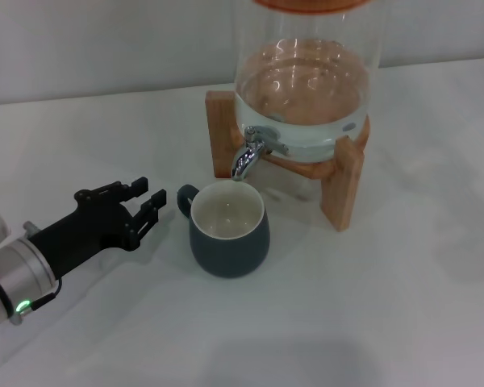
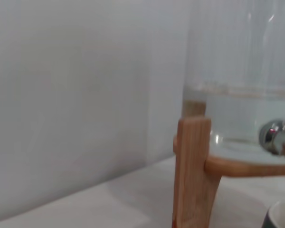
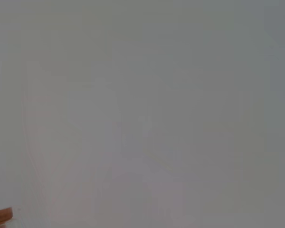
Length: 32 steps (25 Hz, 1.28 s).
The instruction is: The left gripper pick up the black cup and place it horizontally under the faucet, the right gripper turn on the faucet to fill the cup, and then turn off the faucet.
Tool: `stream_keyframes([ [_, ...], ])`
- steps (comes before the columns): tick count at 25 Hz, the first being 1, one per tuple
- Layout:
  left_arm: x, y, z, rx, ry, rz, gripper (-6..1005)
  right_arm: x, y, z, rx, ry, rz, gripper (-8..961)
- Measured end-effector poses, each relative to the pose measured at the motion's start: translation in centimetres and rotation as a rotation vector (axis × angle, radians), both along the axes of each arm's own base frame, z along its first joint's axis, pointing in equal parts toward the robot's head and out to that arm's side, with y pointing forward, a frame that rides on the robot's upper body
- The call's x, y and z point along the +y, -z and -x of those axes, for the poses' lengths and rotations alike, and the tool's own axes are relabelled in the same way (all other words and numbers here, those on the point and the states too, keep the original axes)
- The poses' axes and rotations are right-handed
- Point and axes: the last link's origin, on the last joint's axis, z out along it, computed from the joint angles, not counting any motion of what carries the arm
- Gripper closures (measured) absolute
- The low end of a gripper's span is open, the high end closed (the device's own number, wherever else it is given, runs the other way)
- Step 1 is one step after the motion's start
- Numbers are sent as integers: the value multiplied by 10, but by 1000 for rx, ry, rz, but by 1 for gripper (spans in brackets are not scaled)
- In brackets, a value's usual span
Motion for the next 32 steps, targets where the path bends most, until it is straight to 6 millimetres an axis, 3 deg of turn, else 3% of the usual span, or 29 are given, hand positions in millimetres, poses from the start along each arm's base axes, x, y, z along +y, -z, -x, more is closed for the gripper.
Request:
stream_keyframes([
  [8,-17,-31,14,-108,17,-103,634,0,0,0,0,2,-2,197],
  [19,-39,-96,29,-386,-13,-436,621,-11,14,7,-7,-59,93,198],
  [26,-35,-107,31,-442,-41,-485,522,-25,30,26,-3,-181,233,198],
  [32,-34,-113,32,-471,-61,-513,412,-18,49,44,-65,-247,383,198],
])
